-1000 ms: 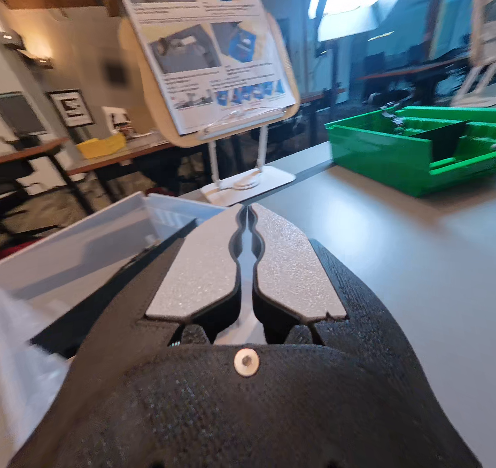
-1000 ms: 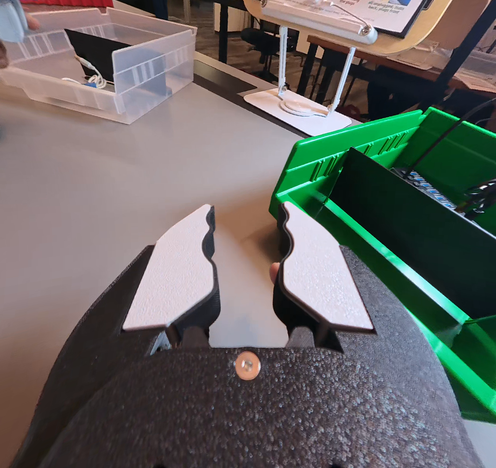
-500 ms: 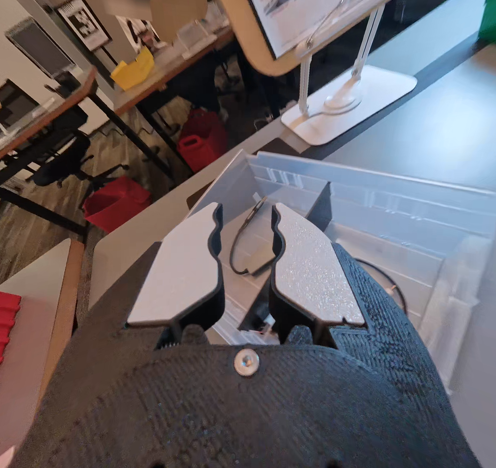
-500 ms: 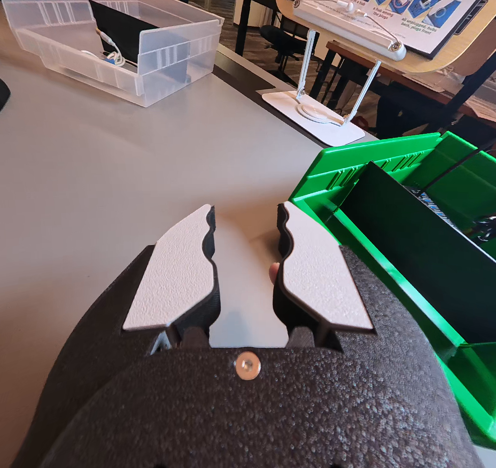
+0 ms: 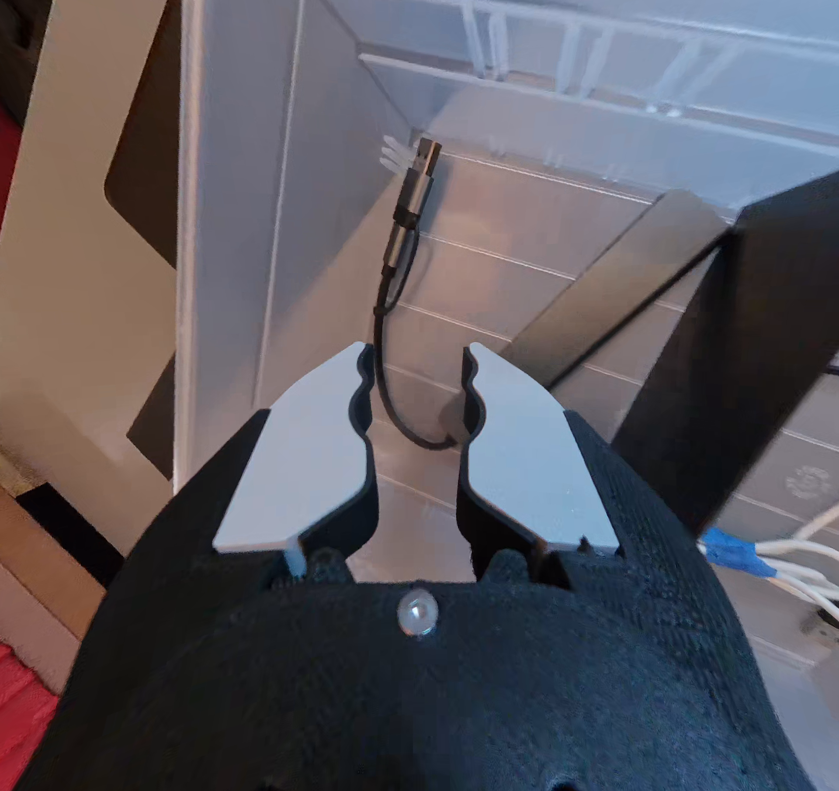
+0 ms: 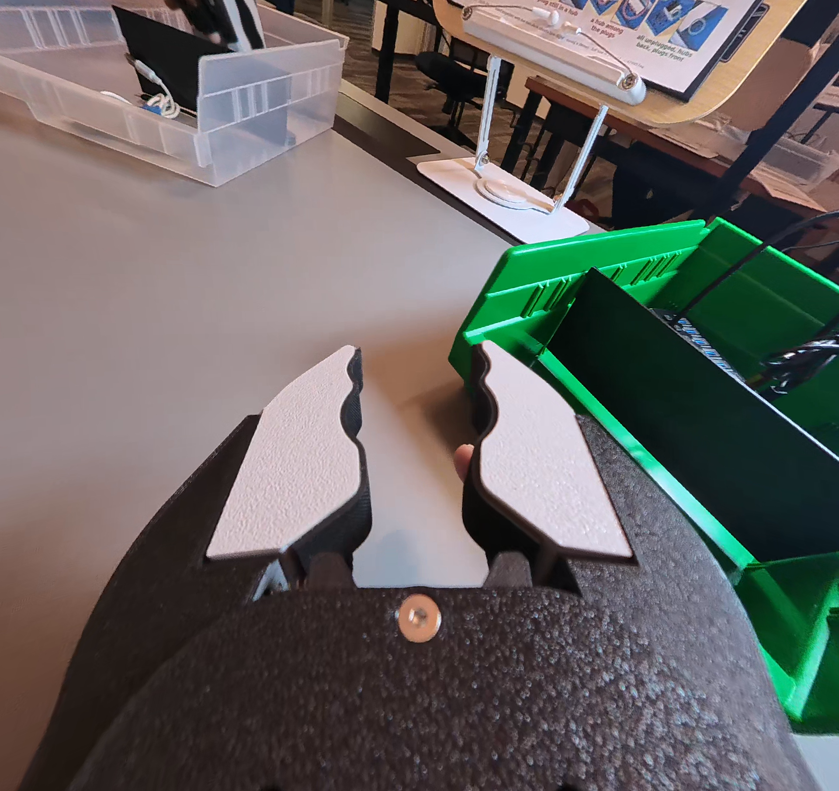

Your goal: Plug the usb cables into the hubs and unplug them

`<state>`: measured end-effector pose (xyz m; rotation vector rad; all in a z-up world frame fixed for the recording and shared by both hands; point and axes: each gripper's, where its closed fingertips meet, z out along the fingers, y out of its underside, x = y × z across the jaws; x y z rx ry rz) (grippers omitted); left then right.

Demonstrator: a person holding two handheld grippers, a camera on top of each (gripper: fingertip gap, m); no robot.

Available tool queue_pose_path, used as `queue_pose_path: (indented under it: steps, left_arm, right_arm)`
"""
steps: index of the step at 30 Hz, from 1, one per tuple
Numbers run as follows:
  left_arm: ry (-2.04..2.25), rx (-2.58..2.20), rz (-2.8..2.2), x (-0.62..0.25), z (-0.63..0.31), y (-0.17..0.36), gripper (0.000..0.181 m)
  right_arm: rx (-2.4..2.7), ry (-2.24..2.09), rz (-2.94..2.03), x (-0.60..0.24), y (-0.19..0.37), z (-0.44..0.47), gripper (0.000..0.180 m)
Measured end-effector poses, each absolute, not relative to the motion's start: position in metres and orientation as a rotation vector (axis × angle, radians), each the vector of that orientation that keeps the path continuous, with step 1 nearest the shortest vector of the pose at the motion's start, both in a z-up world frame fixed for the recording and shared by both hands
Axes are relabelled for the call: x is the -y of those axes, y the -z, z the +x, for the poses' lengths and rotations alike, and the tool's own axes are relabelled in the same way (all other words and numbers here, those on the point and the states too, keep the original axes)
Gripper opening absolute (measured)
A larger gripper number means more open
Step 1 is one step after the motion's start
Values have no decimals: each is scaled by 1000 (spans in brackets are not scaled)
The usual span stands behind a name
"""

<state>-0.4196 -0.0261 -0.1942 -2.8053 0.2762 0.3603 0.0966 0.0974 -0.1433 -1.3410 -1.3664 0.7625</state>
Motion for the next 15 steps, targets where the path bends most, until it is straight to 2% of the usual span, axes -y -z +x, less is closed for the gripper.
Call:
queue_pose_path:
  steps: [8,10,15]
  left_arm:
    - [-572,-518,-2823,1,-430,216,18]
    - [-649,-606,-2809,-1,-432,220,3]
    - [-713,-590,-2716,-3,-429,186,2]
  right_arm:
    - [1331,-816,-1375,-107,143,99,45]
    - [1330,-823,-1380,-108,144,100,44]
    - [1333,-828,-1386,-109,146,101,43]
